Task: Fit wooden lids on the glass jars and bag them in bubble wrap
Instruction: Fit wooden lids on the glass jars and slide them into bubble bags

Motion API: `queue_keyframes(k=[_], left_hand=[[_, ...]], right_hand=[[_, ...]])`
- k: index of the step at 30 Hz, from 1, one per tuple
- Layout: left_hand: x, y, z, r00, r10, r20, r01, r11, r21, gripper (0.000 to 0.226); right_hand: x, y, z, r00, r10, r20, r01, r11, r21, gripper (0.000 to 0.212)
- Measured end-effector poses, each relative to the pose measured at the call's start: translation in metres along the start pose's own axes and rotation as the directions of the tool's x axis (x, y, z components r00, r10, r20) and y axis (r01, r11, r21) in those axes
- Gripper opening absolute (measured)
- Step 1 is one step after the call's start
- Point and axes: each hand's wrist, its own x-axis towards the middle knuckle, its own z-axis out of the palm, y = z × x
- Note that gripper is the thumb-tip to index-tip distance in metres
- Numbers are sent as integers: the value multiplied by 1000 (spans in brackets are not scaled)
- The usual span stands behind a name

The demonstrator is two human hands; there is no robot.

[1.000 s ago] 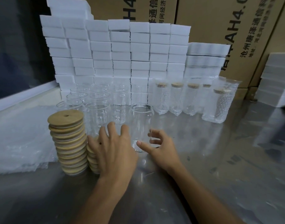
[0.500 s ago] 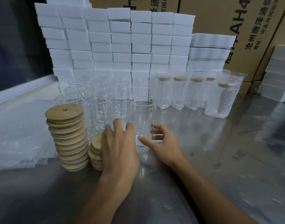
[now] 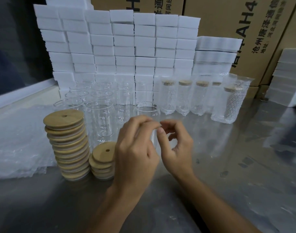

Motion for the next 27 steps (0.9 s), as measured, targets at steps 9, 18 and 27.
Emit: queue_keyframes(k=[9,18,27], left_hand=[[-10,-13,14,981,-182,-72,169,974,-150,23],[-35,-25,39,804,-508,310,594,712,-375,92],[-36,-42,48,707,-618,344,703,666,-250,104]], right_hand=[[-8,-23,17,941,248,232,-324,860,395,23],[11,-8,13,808,572,-138,-445,748,493,15],[16,8,4,756,650,-75,-551,694,464,7]])
